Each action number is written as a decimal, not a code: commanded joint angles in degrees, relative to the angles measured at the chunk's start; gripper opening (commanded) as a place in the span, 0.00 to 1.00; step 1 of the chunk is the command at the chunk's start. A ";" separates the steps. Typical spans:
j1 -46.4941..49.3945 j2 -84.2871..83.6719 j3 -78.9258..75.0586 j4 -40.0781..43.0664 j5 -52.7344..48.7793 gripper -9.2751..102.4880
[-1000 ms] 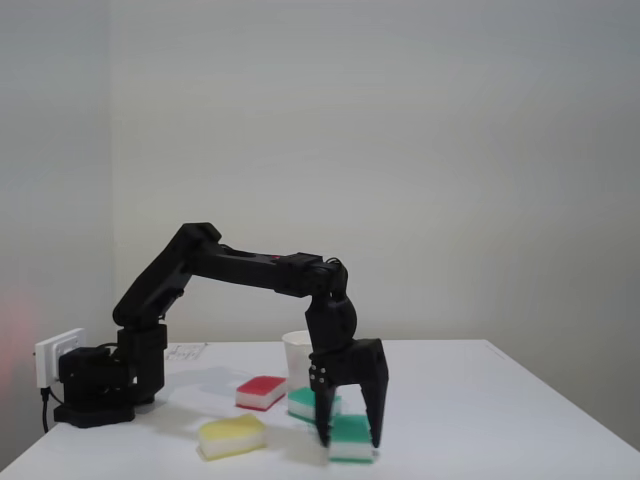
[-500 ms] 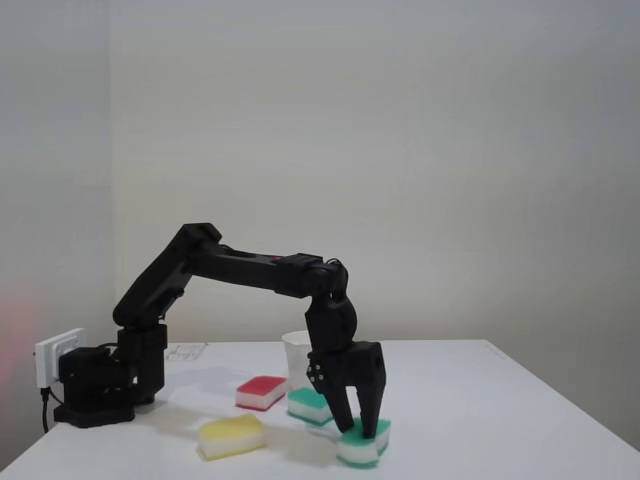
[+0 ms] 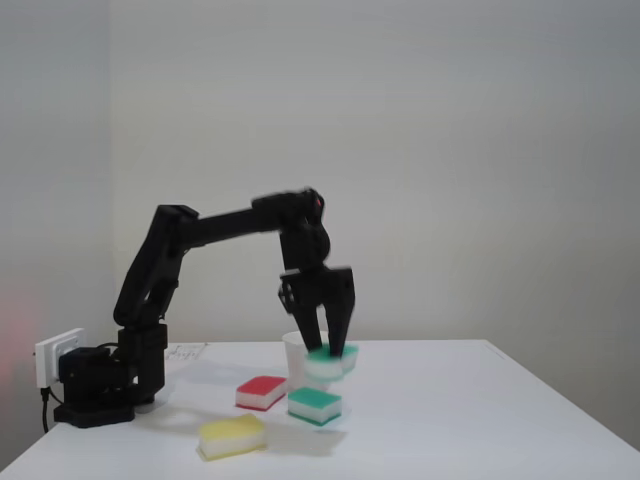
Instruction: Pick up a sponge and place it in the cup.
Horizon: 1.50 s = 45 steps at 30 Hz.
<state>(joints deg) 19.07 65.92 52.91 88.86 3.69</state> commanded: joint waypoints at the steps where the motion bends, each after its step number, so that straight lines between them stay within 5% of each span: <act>1: -0.88 7.73 -2.55 3.08 1.32 0.08; 19: -15.82 18.98 -3.69 9.76 10.02 0.08; 45: -28.74 31.46 17.49 3.16 17.67 0.08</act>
<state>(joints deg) -8.88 94.22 69.43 92.37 20.74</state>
